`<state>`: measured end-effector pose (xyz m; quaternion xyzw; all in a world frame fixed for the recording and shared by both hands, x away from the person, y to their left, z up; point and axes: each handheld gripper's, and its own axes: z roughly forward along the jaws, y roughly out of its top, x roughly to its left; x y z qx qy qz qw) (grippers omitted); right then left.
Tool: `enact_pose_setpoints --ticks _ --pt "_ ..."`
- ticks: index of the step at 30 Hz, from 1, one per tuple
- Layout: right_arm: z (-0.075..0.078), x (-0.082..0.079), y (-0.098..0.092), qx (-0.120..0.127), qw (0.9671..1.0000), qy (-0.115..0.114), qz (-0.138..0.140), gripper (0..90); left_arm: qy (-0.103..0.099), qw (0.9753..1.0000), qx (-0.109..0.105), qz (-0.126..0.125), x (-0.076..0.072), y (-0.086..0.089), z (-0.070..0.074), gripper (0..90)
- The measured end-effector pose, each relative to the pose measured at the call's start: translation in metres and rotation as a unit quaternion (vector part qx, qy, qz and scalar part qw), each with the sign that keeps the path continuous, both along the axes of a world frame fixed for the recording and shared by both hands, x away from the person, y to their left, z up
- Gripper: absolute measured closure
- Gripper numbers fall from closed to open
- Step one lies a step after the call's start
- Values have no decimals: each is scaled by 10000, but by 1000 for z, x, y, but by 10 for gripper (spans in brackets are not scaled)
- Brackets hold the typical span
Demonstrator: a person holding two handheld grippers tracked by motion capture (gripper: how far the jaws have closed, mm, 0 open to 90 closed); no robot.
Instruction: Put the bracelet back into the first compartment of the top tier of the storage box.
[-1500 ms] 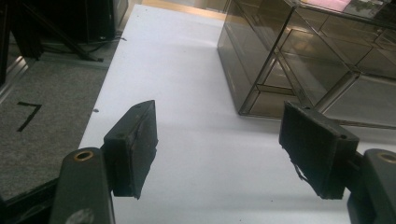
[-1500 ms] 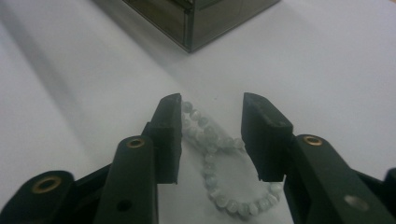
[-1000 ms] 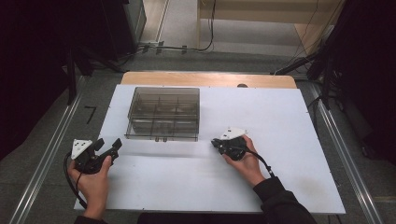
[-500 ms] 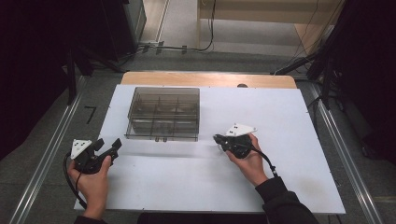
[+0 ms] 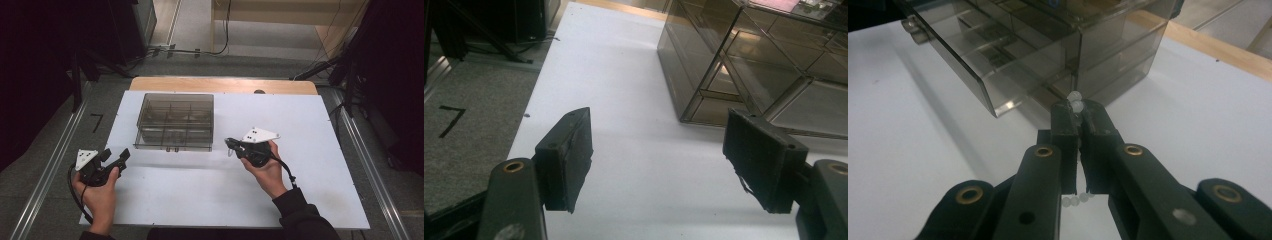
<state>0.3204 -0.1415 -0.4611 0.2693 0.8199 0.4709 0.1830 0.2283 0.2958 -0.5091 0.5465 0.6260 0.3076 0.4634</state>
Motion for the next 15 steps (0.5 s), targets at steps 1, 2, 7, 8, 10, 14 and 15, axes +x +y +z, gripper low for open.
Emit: enact_pose_setpoints --ticks 1,2,7,8,10,14,15 --pt "2 0 1 26 10000 -28 14 834 0 10000 -2 0 0 0 0 290" --pt "3 0 1 49 10000 -19 21 834 0 10000 -3 2 0 0 0 290" --pt "10 -1 6 137 9999 -58 58 834 8 10000 -7 4 0 0 0 290" --pt "12 0 9 179 9998 -72 81 834 8 10000 -10 2 0 0 0 290" --pt "15 0 13 199 9997 -97 102 834 7 10000 -10 0 0 0 0 290" --pt "20 1 18 228 9995 -141 135 834 8 10000 -18 -3 0 0 -1 290" --pt "21 1 19 223 9995 -148 147 834 10 10000 -18 -6 0 0 -1 290"
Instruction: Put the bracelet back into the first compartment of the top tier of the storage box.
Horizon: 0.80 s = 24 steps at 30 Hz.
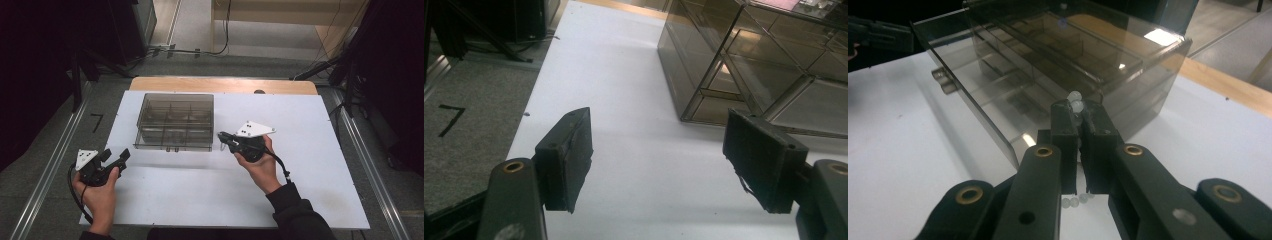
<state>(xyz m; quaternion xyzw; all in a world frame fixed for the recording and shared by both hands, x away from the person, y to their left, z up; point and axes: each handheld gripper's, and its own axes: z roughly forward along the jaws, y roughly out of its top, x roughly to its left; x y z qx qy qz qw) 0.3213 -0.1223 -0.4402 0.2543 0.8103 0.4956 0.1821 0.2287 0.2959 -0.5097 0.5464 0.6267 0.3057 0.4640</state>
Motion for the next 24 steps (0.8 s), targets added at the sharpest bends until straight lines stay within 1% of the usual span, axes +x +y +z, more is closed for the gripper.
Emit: enact_pose_setpoints --ticks 2,4,6,7,8,15,16,18,19,21,22,23,24 --pt "6 1 7 27 10000 -57 52 834 -5 10000 -5 6 0 0 0 290" --pt "7 1 8 35 10000 -65 48 834 -7 10000 -4 -1 0 0 0 290" --pt "13 1 15 54 9998 -129 116 834 -10 10000 -3 -6 0 0 0 290" --pt "13 1 15 54 9998 -129 116 834 -10 10000 -3 -6 0 0 0 290" --pt "16 2 21 69 9998 -149 133 834 -6 10000 -5 -2 0 0 0 290" --pt "23 5 33 118 9996 -199 174 834 -3 10000 1 -14 0 0 0 290" --pt "26 6 39 124 9994 -228 214 834 4 10000 5 -19 0 0 0 290" --pt "27 7 41 126 9994 -220 225 834 2 10000 0 -19 0 -1 0 290" --pt "28 7 48 121 9993 -232 258 833 7 10000 6 -22 0 -1 0 290" --pt "29 8 50 128 9993 -233 273 834 5 10000 -2 -26 0 -1 0 290" --pt "29 8 53 136 9993 -227 279 834 9 10000 0 -20 1 -1 0 290" --pt "30 9 61 140 9991 -225 325 834 2 10000 -2 -24 1 -1 0 290" --pt "30 9 61 140 9991 -225 325 834 -3 10000 -5 -24 1 -1 0 290"
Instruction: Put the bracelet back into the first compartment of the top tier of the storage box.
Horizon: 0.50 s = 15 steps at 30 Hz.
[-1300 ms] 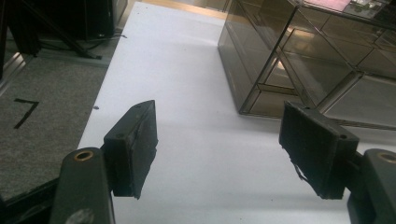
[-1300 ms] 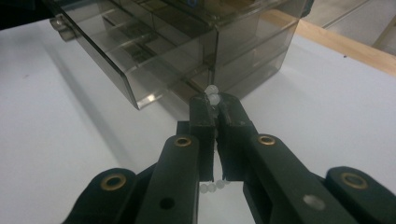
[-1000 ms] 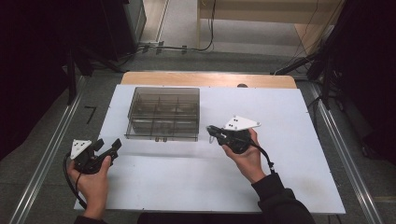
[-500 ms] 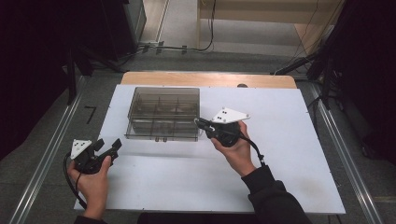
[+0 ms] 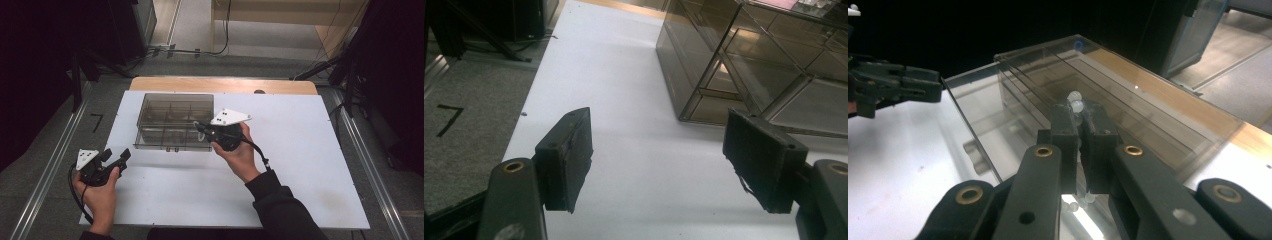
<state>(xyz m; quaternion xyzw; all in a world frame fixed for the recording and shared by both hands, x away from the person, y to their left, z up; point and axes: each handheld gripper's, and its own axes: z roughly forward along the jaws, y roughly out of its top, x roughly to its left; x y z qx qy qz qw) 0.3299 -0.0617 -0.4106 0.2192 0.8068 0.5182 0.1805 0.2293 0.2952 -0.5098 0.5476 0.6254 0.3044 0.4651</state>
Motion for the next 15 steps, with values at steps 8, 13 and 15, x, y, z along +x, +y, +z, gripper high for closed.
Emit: enact_pose_setpoints --ticks 8,13,15 --pt "0 3 32 -83 9997 15 223 834 -25 10000 -20 9 0 0 0 290" --pt "-1 5 45 -115 9995 56 294 834 -27 10000 -31 14 0 0 0 290" --pt "-2 5 50 -138 9994 73 322 834 -31 10000 -30 7 0 0 0 290"
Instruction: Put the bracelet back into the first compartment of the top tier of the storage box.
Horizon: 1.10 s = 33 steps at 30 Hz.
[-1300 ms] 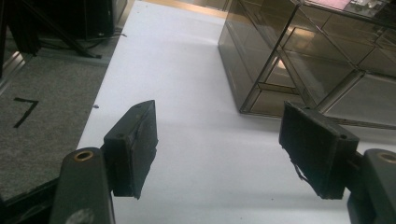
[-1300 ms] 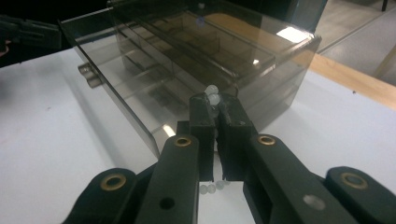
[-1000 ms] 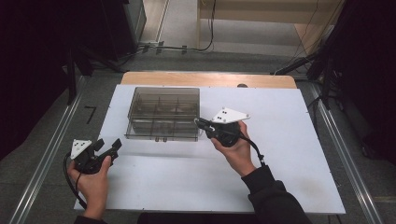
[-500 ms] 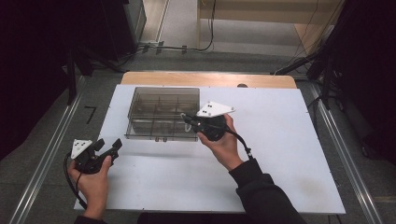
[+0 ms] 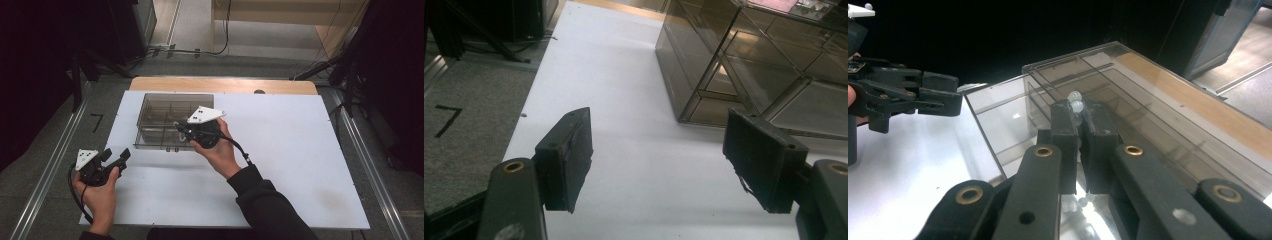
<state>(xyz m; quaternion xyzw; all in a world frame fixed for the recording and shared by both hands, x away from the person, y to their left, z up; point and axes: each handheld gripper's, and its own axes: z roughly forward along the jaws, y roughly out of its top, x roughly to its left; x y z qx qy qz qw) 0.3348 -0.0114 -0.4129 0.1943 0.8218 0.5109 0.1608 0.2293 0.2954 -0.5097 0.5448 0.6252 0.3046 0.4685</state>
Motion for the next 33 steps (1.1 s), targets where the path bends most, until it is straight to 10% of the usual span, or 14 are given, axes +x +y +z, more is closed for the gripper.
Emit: enact_pose_setpoints --ticks 33 --pt "-7 4 84 -383 9982 70 462 833 -22 10000 -72 -19 2 2 -1 290"
